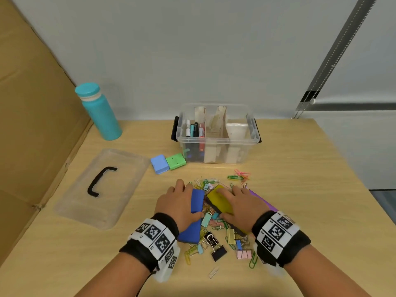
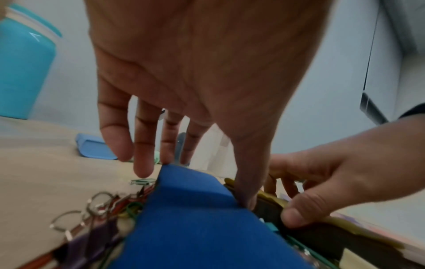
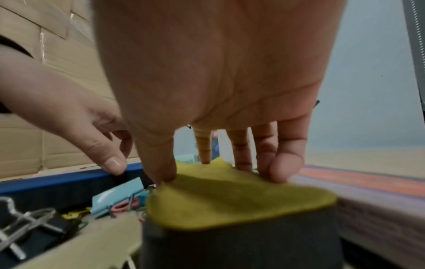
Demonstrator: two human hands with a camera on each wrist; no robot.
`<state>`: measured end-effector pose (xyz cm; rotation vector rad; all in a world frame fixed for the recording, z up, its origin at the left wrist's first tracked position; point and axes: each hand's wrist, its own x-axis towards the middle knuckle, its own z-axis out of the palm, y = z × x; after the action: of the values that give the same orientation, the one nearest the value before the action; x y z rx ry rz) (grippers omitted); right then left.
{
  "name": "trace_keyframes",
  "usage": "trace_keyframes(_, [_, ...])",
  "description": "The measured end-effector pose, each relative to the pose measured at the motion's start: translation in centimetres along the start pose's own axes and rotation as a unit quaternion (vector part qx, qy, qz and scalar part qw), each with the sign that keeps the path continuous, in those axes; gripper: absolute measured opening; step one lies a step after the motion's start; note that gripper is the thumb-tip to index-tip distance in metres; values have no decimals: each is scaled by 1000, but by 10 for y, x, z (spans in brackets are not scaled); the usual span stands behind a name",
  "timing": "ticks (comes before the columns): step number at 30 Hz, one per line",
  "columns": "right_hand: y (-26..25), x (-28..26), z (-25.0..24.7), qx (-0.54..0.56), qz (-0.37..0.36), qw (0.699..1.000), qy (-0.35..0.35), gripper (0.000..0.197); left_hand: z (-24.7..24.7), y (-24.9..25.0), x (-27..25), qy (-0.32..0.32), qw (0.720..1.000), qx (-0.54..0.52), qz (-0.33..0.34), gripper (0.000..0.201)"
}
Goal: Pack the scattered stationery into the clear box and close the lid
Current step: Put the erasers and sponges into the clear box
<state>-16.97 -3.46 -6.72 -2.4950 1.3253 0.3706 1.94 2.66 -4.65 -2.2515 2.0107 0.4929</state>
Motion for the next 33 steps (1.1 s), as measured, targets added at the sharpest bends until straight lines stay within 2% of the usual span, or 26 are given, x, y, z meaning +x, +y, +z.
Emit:
trace_keyframes(4, [4, 2, -8, 117, -7, 993, 2, 66, 1, 0, 4, -7, 1000, -8, -7, 71])
trace_keyframes(7, [10, 2, -18, 279, 0, 960, 21, 58, 1, 0, 6, -12, 1000, -13, -12, 70])
trace_keyframes(9, [11, 1, -24, 401, 12, 916, 32, 47, 1, 0, 7, -13, 1000, -20, -11, 70])
trace_keyframes(11, [12, 0, -30, 492, 26, 870, 38, 38, 1, -3, 8, -17, 999, -49, -5, 80])
trace_keyframes(13, [11, -1, -37, 563, 33, 825, 33, 31, -1, -10, 9, -19, 994, -109, 0, 93])
trace_keyframes(15, [11, 0, -42, 642, 39, 766, 14, 32, -7, -20, 8, -20, 982, -187, 7, 98])
trace_keyframes(18, [12, 2, -45, 753, 37, 657, -12, 51, -22, -30, 6, -21, 939, -342, 22, 89])
trace_keyframes(20, [8, 3, -48, 787, 26, 616, -23, 54, -31, -36, 7, -28, 900, -435, 26, 78])
trace_keyframes(21, [5, 3, -51, 791, 27, 611, -27, 54, -35, -39, 8, -27, 883, -468, 26, 74])
trace_keyframes(22, [2, 3, -53, 783, 33, 620, -24, 59, -40, -42, 9, -24, 867, -498, 26, 72])
trace_keyframes(24, [-3, 5, -57, 738, 33, 673, -8, 64, -49, -48, 10, -12, 838, -544, 31, 70])
trace_keyframes(26, [-7, 6, -61, 682, 12, 731, 11, 60, -57, -54, 11, -6, 812, -583, 38, 72])
trace_keyframes(27, [-9, 6, -61, 662, 3, 749, 22, 56, -61, -56, 12, -7, 794, -606, 40, 77])
trace_keyframes(30, [-12, 8, -58, 631, -22, 774, 54, 44, -67, -60, 18, -3, 738, -674, 38, 97])
trace_keyframes(33, [-14, 11, -54, 610, -56, 786, 82, 38, -69, -58, 23, 0, 717, -696, 44, 92])
